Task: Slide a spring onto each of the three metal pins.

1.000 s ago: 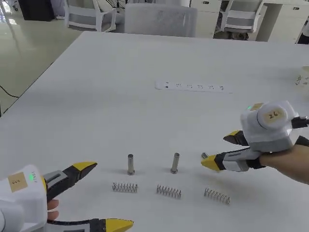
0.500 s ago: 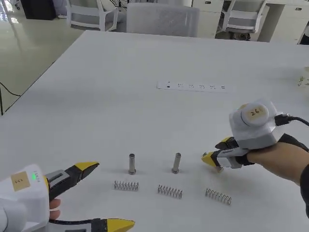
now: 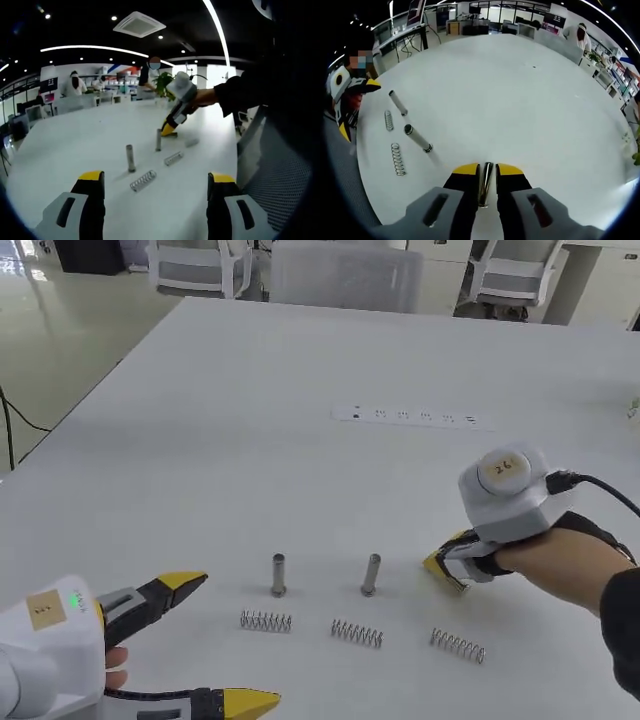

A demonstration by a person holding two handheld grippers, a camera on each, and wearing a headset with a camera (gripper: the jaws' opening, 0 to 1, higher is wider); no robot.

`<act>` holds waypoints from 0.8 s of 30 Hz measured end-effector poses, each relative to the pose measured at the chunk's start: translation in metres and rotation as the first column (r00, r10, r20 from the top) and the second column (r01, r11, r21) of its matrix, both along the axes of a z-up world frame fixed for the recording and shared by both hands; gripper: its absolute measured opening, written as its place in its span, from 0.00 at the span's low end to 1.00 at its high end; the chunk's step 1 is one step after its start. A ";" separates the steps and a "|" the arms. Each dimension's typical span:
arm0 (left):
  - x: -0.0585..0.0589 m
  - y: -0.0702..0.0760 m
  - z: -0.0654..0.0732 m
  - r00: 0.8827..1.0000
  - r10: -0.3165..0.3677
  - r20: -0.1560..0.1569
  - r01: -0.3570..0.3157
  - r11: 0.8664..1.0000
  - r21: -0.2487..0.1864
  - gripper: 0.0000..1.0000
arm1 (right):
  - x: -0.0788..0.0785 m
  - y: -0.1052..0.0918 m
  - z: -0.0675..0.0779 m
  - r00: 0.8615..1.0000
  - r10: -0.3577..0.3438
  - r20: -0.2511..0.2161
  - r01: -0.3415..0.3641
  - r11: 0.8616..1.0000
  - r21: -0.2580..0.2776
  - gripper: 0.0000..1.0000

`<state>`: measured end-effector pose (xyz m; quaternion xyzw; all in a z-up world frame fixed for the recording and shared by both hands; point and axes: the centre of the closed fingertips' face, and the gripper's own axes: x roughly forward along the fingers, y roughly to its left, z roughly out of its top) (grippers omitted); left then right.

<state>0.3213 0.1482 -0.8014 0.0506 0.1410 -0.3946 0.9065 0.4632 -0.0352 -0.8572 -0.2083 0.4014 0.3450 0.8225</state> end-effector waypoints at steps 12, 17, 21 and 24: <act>-0.001 0.001 0.000 1.000 0.007 0.000 -0.007 1.000 -0.002 0.80 | -0.002 0.000 -0.008 0.998 -0.042 -0.054 0.041 0.999 -0.011 0.06; 0.000 0.001 0.001 1.000 0.004 0.004 -0.004 1.000 -0.001 0.80 | -0.005 0.000 -0.008 0.997 -0.047 -0.056 0.047 0.999 -0.005 0.05; 0.001 0.002 0.002 1.000 0.006 0.006 -0.006 1.000 -0.002 0.80 | -0.009 -0.001 -0.004 0.998 -0.044 -0.052 0.044 0.999 0.011 0.05; 0.001 0.001 0.002 1.000 0.003 0.007 -0.003 1.000 -0.002 0.80 | -0.010 -0.002 0.003 0.998 -0.049 -0.042 0.050 0.998 0.022 0.05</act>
